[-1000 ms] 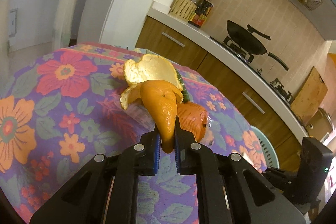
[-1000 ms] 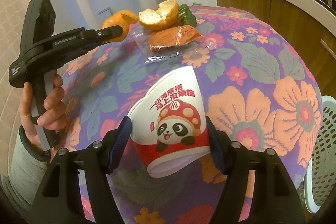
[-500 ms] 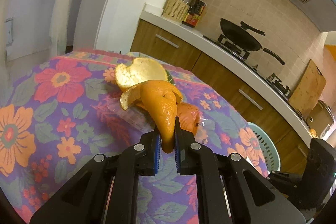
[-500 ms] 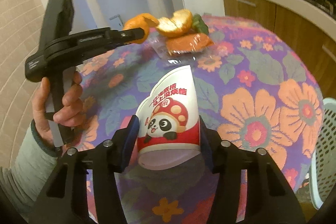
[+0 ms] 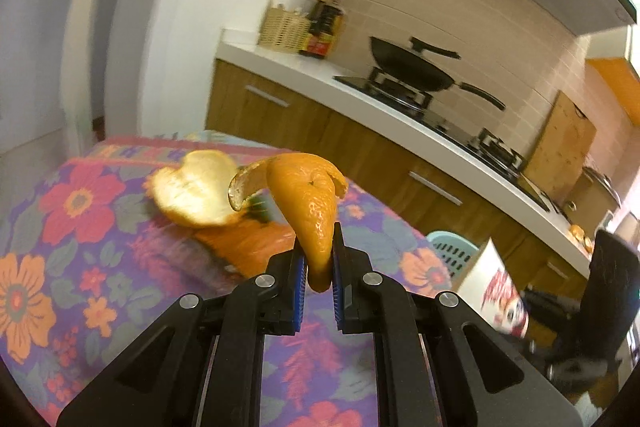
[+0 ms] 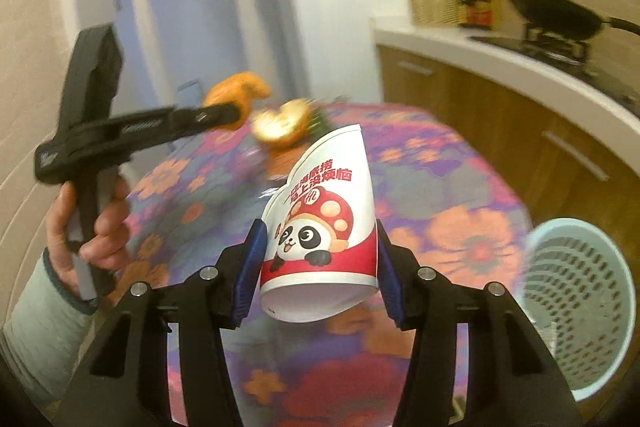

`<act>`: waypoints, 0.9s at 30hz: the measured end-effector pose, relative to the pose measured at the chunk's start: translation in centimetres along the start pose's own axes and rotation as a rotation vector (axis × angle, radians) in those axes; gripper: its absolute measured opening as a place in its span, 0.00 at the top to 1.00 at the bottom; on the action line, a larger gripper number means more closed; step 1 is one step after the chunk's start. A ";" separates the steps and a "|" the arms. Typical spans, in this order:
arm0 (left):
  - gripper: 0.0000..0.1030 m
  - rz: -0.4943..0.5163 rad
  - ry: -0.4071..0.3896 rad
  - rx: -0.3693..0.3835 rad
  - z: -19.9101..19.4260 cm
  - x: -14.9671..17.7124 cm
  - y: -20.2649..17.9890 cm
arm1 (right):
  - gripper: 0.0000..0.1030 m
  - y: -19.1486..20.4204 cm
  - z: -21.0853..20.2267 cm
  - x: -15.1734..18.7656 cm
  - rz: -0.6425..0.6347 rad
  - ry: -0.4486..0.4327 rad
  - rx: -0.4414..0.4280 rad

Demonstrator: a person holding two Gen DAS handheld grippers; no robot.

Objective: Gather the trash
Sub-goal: 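Carry the peel and paper cup over the blue basket and open both tools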

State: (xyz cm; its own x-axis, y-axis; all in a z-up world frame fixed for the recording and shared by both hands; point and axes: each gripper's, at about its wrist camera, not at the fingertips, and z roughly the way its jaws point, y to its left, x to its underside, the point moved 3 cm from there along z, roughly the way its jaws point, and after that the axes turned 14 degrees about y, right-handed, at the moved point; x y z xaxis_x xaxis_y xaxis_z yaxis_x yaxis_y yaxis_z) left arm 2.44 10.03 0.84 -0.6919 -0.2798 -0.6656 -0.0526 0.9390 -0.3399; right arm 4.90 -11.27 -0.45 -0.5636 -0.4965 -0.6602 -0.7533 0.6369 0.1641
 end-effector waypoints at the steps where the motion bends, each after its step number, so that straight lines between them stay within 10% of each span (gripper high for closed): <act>1: 0.91 0.026 0.006 0.002 0.2 -0.3 -1.1 | 0.53 -0.9 -0.6 0.0 0.017 -0.012 0.015; 13: 0.91 0.290 0.148 0.080 6.6 -1.6 -14.1 | 0.53 -14.1 -7.4 2.9 0.282 -0.127 0.227; 27: 0.91 0.453 0.442 0.161 19.2 0.9 -25.5 | 0.53 -25.2 -7.6 9.1 0.590 -0.064 0.349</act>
State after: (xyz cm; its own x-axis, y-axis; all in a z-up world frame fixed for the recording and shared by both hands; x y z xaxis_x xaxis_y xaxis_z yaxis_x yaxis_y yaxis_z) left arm 16.96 -18.03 -3.85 -0.8531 0.2774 -0.4419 0.3984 0.8933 -0.2083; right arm 16.16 -36.31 -5.06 -0.8165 0.0208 -0.5769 -0.1672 0.9480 0.2709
